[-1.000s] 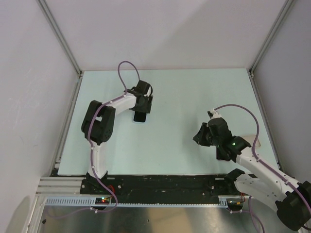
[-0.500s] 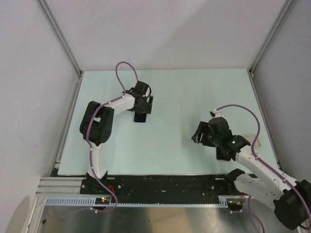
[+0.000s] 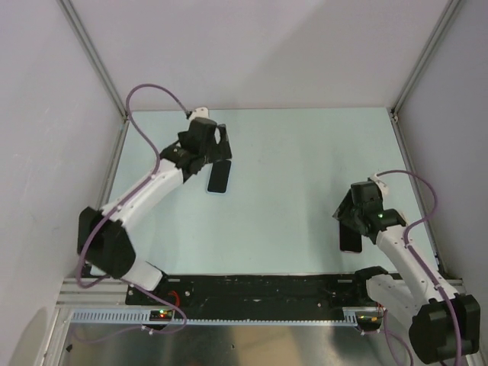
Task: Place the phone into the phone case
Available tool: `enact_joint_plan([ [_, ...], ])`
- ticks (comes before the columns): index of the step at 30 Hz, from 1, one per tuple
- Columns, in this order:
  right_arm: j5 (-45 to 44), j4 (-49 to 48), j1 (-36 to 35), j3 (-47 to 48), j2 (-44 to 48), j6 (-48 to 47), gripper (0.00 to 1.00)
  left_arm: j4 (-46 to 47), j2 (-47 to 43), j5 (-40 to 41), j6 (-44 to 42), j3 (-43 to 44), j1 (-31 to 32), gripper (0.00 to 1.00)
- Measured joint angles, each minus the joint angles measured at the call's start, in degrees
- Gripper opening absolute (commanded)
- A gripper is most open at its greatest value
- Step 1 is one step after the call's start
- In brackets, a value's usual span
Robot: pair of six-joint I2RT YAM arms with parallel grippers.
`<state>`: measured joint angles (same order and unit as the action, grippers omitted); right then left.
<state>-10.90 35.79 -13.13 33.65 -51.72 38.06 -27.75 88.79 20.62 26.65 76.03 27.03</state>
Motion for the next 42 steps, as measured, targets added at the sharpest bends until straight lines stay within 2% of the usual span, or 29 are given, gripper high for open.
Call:
enact_joint_plan([
  [4,-0.5,1.1,6.3,0.0,-0.6,1.5,0.6,0.7,-6.6,-2.3,4.6,-5.4,7.7,1.0],
  [8,-2.1,2.6,14.8,0.0,-0.6,6.4,0.57,1.1,-7.6,-5.7,7.1,-9.8,15.0,1.0],
  [12,-5.4,5.4,22.6,0.0,-0.7,12.8,0.55,0.9,-8.2,-8.5,8.3,-13.3,19.0,1.0],
  [22,-9.7,8.8,40.9,0.0,-4.0,22.0,0.54,1.1,-13.5,-10.6,8.5,-14.9,19.6,0.99],
  [34,-5.0,1.0,47.3,-0.1,-15.9,22.3,0.52,1.1,-13.6,-10.8,8.3,-14.9,19.6,0.98],
  [38,-3.4,-2.2,47.5,0.2,-19.1,21.7,0.39,1.1,-13.6,-10.8,8.2,-14.9,19.6,0.98],
  [42,-2.8,-4.3,47.5,0.8,-21.1,21.2,0.19,1.1,-13.6,-10.9,7.9,-14.8,19.6,0.98],
])
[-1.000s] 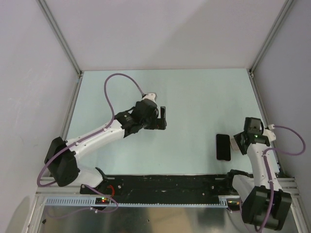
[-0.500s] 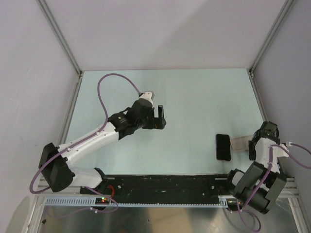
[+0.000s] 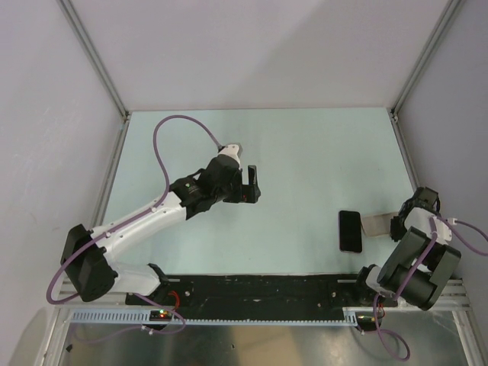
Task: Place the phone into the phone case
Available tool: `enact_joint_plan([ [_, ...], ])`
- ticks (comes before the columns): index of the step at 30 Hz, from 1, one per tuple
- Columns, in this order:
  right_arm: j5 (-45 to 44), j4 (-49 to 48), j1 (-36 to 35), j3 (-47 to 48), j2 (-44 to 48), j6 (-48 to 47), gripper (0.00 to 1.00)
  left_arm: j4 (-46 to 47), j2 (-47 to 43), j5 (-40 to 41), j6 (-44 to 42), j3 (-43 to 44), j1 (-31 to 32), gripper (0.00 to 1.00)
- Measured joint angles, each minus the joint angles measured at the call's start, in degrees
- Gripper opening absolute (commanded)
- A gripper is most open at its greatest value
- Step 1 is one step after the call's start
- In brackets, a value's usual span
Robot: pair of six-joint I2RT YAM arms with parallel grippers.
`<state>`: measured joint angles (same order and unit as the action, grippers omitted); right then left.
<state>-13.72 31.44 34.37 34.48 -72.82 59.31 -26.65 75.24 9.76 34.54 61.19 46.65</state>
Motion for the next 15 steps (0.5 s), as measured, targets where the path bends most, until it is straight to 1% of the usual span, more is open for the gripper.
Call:
enact_joint_plan([
  [2,0.4,-1.1,0.0,0.4,-1.0,-0.3,0.07,0.0,0.1,0.0,0.0,0.0,0.0,0.98],
  [4,0.7,-1.5,0.0,0.6,-1.4,-0.9,0.02,0.0,0.1,-0.1,0.0,0.1,0.0,0.98],
  [8,0.3,-1.7,-1.1,0.7,-1.4,-1.8,0.0,0.0,0.1,-0.1,0.0,0.1,0.0,0.98],
  [11,-1.4,-1.8,-3.3,1.4,-2.1,-2.0,0.0,0.0,0.1,-0.1,0.0,0.1,0.0,0.98],
  [15,-2.0,-1.8,-7.1,5.0,-5.9,-2.0,0.0,0.0,0.1,-0.1,0.0,0.1,0.0,0.98],
])
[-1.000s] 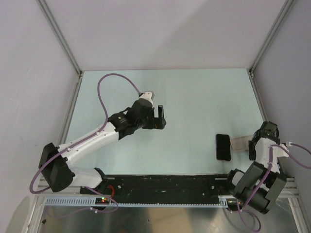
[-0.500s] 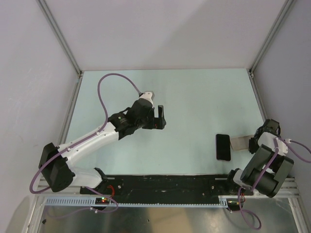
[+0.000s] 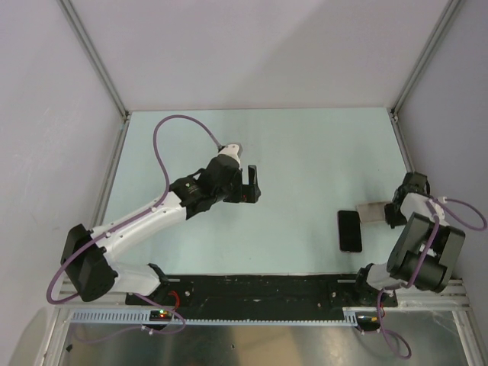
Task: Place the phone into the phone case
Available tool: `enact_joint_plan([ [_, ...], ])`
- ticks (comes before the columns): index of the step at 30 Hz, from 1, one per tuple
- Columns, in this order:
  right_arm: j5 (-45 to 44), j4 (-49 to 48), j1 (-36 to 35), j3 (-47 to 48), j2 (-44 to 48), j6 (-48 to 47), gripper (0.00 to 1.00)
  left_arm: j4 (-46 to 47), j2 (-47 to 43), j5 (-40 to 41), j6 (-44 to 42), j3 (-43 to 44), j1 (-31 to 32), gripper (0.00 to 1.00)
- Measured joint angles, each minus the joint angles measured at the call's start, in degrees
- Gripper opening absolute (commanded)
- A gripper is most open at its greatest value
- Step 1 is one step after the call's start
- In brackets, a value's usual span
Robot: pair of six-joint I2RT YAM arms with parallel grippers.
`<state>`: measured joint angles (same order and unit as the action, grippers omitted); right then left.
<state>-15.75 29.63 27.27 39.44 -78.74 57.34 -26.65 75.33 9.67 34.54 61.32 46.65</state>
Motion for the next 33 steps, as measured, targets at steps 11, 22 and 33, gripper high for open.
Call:
enact_joint_plan([
  [11,1.9,-5.0,-10.8,15.9,-9.9,-3.3,0.0,0.0,-1.7,0.2,0.0,0.0,-0.6,0.98],
  [22,8.5,-6.4,-28.8,25.7,-11.2,-16.7,0.0,0.3,-4.6,1.9,0.6,-3.1,-2.1,0.98],
  [33,14.0,-4.4,-61.0,23.7,-15.5,-27.5,0.0,1.1,-7.3,3.7,5.6,-14.6,-2.4,0.98],
])
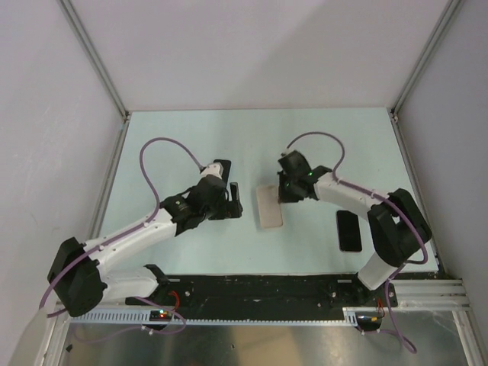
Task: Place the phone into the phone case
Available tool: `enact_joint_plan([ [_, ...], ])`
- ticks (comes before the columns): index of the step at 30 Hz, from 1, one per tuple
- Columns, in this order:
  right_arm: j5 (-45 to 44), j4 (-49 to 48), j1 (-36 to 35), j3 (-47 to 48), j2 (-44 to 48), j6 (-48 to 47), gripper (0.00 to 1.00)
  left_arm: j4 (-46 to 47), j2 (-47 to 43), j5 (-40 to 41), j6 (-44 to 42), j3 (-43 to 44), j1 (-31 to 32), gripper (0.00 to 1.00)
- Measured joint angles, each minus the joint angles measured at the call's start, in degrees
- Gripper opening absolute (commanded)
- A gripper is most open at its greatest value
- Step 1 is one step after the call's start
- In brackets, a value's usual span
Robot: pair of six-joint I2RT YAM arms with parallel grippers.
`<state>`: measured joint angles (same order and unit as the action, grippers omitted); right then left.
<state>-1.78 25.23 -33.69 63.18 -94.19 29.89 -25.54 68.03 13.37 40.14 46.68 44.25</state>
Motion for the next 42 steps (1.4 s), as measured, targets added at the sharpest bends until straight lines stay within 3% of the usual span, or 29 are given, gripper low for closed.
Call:
enact_joint_plan([
  [1,0.1,0.2,-1.9,-1.1,0.0,-0.3,0.02,0.1,-0.5,0.0,0.3,-1.0,0.0,0.98],
  [3,0.0,0.3,-4.8,-3.3,-0.1,-1.0,0.2,0.6,-1.1,0.0,0.8,-2.4,0.0,0.98],
  [6,-0.3,0.9,-7.5,-5.9,-0.5,-1.5,0.59,1.4,-1.4,0.0,1.5,-3.9,0.0,0.98],
  [8,-0.9,1.2,-8.2,-7.1,-0.5,-1.7,0.77,1.9,-1.4,-0.1,1.7,-4.4,0.0,0.98],
  [11,-3.8,2.5,-8.2,-7.9,0.7,-1.8,0.9,2.9,-1.4,-0.5,1.9,-4.7,0.0,0.98],
  [15,-9.6,5.6,-4.0,-10.4,9.2,0.4,0.96,4.3,-2.5,-1.6,1.9,-5.7,0.0,0.98],
  [22,-14.8,8.7,20.2,-22.4,32.8,5.4,0.99,4.6,-6.5,-4.5,1.9,-8.2,0.0,0.98],
  [28,-11.1,11.0,35.4,-29.7,37.8,7.0,0.99,4.8,-7.8,-6.6,1.9,-8.4,0.0,0.98],
  [34,-7.5,9.8,41.2,-33.6,38.1,9.9,1.0,4.9,-9.2,-7.5,1.8,-8.5,0.0,0.98],
  [42,-1.2,3.3,42.1,-38.3,39.4,12.9,1.0,5.0,-10.6,-7.6,1.6,-9.2,0.0,0.98],
])
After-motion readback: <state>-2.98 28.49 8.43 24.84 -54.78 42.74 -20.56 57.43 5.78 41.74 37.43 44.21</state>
